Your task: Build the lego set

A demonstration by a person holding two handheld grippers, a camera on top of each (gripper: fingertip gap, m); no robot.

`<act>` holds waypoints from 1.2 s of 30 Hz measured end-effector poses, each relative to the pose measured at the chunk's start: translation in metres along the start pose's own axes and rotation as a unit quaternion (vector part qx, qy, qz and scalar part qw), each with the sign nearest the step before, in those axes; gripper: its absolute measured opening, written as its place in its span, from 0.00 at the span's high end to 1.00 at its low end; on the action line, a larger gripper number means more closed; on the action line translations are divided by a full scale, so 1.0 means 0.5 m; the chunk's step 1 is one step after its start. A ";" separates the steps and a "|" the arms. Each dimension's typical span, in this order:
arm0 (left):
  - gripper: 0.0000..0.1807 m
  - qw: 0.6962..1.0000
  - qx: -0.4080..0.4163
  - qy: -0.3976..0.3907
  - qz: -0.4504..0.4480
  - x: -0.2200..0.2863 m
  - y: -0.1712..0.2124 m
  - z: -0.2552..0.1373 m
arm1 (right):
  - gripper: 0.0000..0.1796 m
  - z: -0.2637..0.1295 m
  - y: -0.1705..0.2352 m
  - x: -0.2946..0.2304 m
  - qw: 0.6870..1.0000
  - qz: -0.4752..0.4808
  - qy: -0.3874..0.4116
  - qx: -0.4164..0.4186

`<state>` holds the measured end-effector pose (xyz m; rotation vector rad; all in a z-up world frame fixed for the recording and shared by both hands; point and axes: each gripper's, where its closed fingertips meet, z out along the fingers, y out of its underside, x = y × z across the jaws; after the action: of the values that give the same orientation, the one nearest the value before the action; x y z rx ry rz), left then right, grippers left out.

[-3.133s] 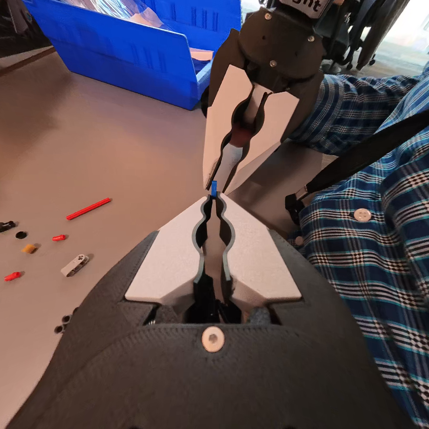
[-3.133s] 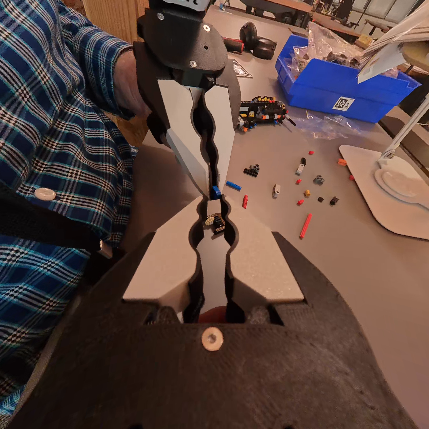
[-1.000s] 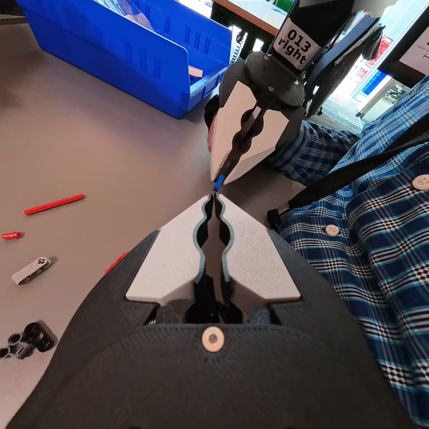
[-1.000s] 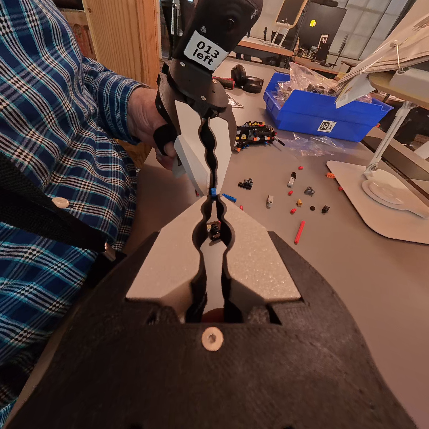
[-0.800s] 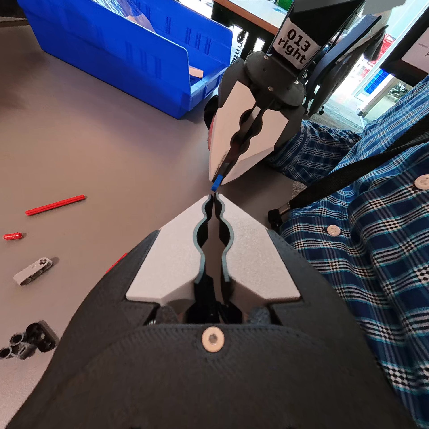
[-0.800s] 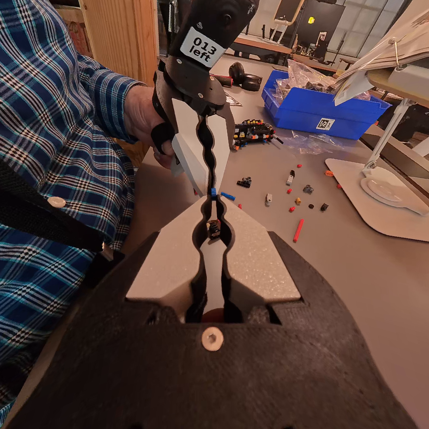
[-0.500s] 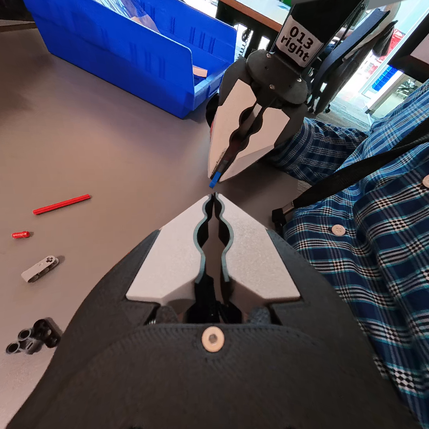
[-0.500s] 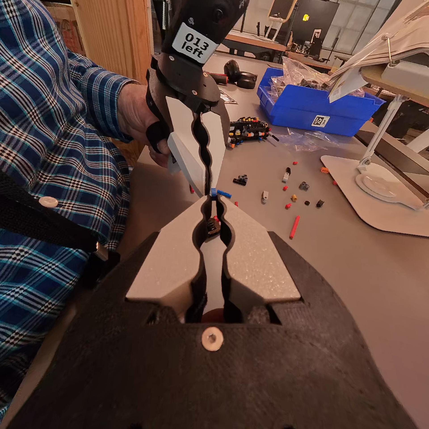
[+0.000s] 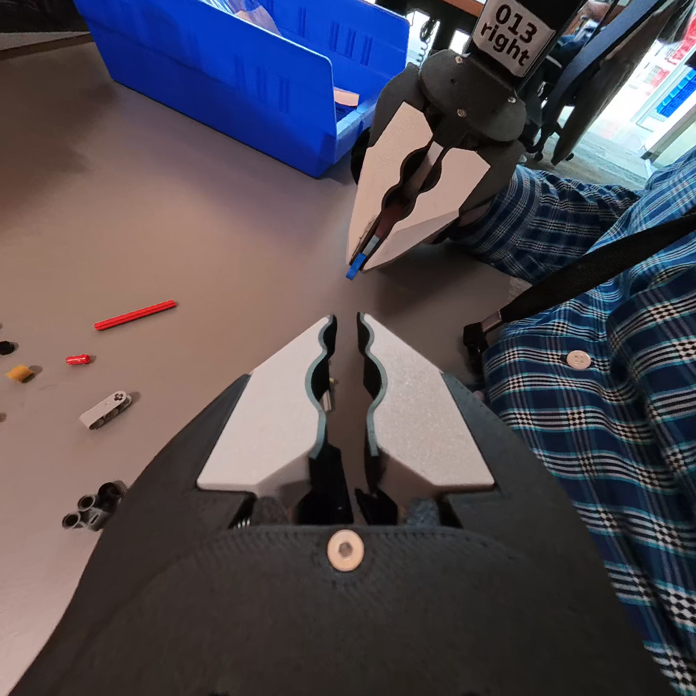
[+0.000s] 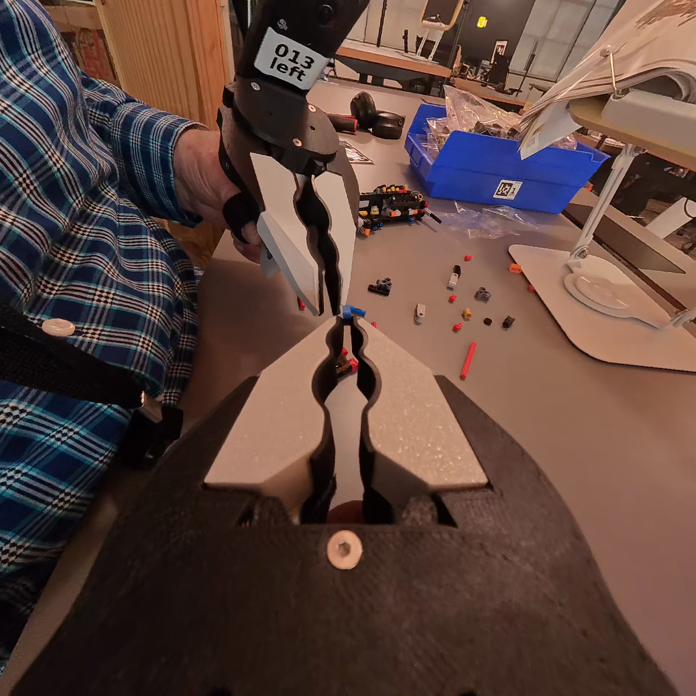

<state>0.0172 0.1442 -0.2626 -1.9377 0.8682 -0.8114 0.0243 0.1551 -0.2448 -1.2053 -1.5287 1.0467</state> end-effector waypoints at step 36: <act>0.87 0.996 -0.047 -0.075 0.022 -0.048 0.060 -0.029 | 1.00 0.000 0.016 0.014 1.000 0.010 0.017 -0.011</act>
<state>-0.0152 0.1453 -0.2874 -2.0264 0.8681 -0.5990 0.0252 0.1631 -0.2516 -1.2496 -1.5092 1.0203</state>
